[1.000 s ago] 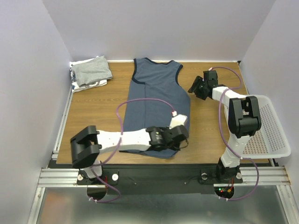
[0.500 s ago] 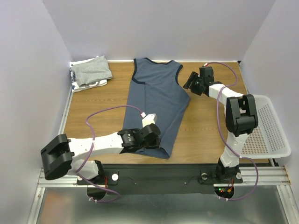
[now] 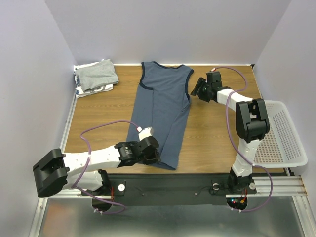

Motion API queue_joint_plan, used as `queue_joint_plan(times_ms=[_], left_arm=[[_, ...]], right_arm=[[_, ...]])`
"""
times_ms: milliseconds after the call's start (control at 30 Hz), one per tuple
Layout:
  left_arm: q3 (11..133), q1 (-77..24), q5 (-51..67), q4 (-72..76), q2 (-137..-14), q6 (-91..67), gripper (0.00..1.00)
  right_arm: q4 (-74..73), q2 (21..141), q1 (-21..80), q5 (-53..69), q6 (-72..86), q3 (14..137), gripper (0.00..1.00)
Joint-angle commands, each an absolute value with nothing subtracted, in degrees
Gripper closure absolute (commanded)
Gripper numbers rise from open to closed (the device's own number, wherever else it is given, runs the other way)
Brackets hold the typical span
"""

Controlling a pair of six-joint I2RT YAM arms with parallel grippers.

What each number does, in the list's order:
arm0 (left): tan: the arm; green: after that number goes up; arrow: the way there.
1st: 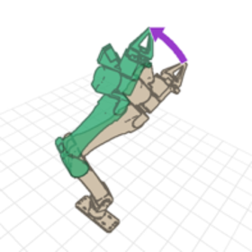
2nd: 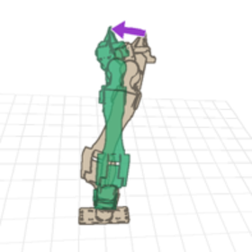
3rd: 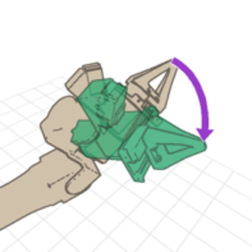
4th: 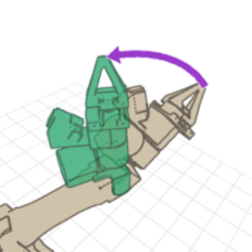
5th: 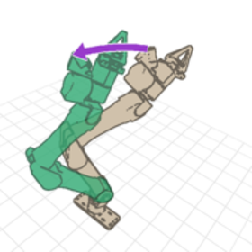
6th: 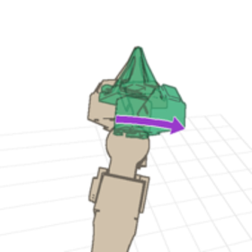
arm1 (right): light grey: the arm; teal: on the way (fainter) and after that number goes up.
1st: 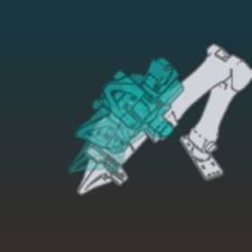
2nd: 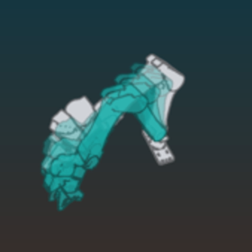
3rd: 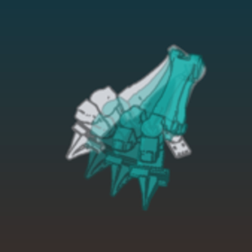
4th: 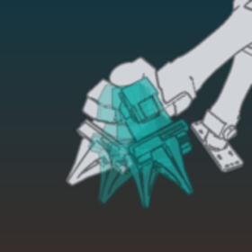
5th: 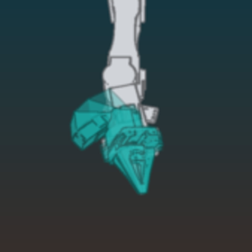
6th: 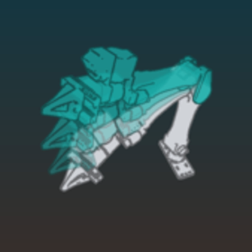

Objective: Fold and stack the tank tops
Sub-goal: Fold the tank top

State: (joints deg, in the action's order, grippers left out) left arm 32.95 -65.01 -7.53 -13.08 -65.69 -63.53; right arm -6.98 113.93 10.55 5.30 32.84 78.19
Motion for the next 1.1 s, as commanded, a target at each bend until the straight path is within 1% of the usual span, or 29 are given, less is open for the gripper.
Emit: queue_joint_plan(times_ms=[0, 100, 267, 433, 500, 633, 700, 733, 767, 833, 933, 1000, 1067], left_arm=[[31.82, -63.46, -6.51, -13.53, -63.98, -64.34, 1.0], [32.08, -63.19, -6.15, -13.45, -64.68, -63.72, 1.0], [32.26, -63.02, -5.71, -12.92, -65.57, -63.28, 1.0], [32.43, -62.93, -5.8, -13.36, -65.13, -63.11, 1.0], [32.43, -62.84, -5.89, -13.45, -65.21, -62.93, 1.0], [32.78, -62.67, -5.36, -13.19, -66.17, -62.06, 1.0], [32.96, -62.67, -5.36, -13.27, -66.27, -61.96, 1.0], [33.13, -62.75, -5.27, -13.27, -66.36, -61.7, 1.0], [33.05, -62.67, -5.27, -13.1, -66.44, -61.7, 1.0], [33.13, -62.67, -5.36, -12.92, -66.88, -61.44, 1.0], [33.13, -62.67, -5.01, -12.48, -67.23, -61.17, 1.0], [33.31, -62.67, -4.92, -12.39, -67.5, -61.08, 1.0], [33.31, -62.67, -5.1, -12.57, -67.59, -61.0, 1.0]], right_arm=[[-4.83, 112.94, 11.07, 4.13, 33.66, 79.46, 0.33], [-4.92, 112.15, 13.18, 1.85, 33.22, 78.49, 0.38], [-5.1, 113.73, 15.2, 0.71, 33.4, 79.54, 0.51], [-5.89, 115.57, 16.17, -1.14, 33.22, 80.94, 0.53], [-6.06, 116.27, 16.61, -0.27, 33.13, 81.38, 0.56], [-6.15, 115.58, 19.5, -2.09, 32.0, 81.56, 0.68], [-6.33, 114.96, 20.03, -3.5, 31.82, 81.3, 0.68], [-6.42, 114.53, 20.3, -4.04, 31.47, 81.12, 0.64], [-6.42, 113.83, 20.56, -4.83, 31.38, 80.6, 0.57], [-6.42, 112.94, 20.65, -5.45, 31.12, 80.07, 0.52], [-6.06, 111.8, 20.66, -6.5, 31.12, 80.06, 0.52], [-6.15, 111.71, 20.65, -8.07, 30.68, 80.68, 0.57], [-6.15, 111.09, 20.65, -9.22, 30.41, 81.03, 0.57]])
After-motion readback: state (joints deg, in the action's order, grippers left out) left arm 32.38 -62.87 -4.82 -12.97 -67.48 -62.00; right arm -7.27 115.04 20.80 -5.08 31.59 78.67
